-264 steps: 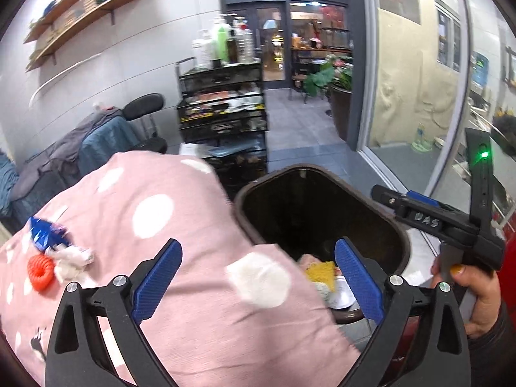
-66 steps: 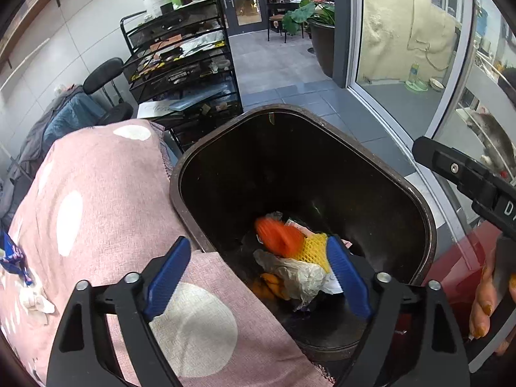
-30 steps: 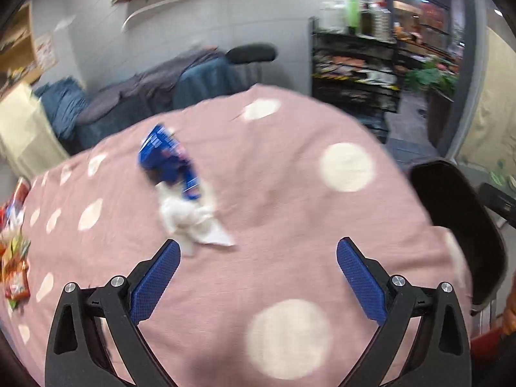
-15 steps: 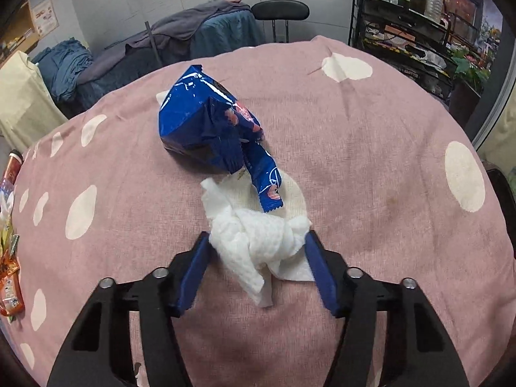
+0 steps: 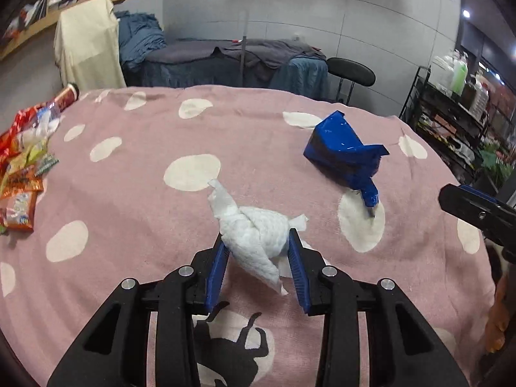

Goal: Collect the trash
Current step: 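Grasp the white tissue with the left tool while the right tool grasps the blue bag, then carry the blue bag and tissue over the bin and release them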

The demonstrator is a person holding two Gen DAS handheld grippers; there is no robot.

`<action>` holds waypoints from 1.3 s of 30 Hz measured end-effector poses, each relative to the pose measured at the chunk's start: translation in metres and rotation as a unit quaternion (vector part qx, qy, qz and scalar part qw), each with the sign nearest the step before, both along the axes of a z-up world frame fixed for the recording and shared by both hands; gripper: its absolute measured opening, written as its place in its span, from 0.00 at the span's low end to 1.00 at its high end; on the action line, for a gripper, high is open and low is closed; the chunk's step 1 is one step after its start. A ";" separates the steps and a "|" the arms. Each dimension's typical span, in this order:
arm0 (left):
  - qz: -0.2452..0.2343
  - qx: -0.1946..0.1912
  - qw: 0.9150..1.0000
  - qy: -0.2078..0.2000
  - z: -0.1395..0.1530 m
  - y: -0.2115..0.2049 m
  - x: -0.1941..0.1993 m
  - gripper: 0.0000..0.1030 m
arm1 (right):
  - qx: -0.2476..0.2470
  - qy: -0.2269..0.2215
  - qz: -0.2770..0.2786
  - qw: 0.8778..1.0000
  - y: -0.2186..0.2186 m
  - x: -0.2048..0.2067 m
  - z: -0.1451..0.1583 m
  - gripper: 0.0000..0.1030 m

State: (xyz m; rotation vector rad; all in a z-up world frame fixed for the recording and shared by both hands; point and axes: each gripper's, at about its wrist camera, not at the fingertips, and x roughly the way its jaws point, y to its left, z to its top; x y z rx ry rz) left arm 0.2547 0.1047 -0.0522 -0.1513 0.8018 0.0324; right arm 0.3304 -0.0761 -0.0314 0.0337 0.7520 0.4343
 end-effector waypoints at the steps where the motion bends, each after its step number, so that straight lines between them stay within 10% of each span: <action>1: -0.002 -0.009 1.000 0.001 -0.001 0.002 0.001 0.36 | -0.007 -0.006 0.004 1.000 0.008 0.004 0.000 0.87; 13: -0.014 -0.005 1.000 -0.013 -0.004 -0.004 0.001 0.36 | -0.039 0.036 0.015 0.998 0.066 0.083 -0.038 0.76; 20: -0.017 0.001 1.000 -0.013 -0.005 -0.006 0.000 0.36 | -0.015 0.036 0.020 0.999 0.057 0.081 -0.039 0.21; 39: -0.007 0.030 0.999 -0.014 0.000 -0.014 -0.001 0.36 | 0.033 -0.019 0.015 0.999 -0.012 -0.028 0.014 0.18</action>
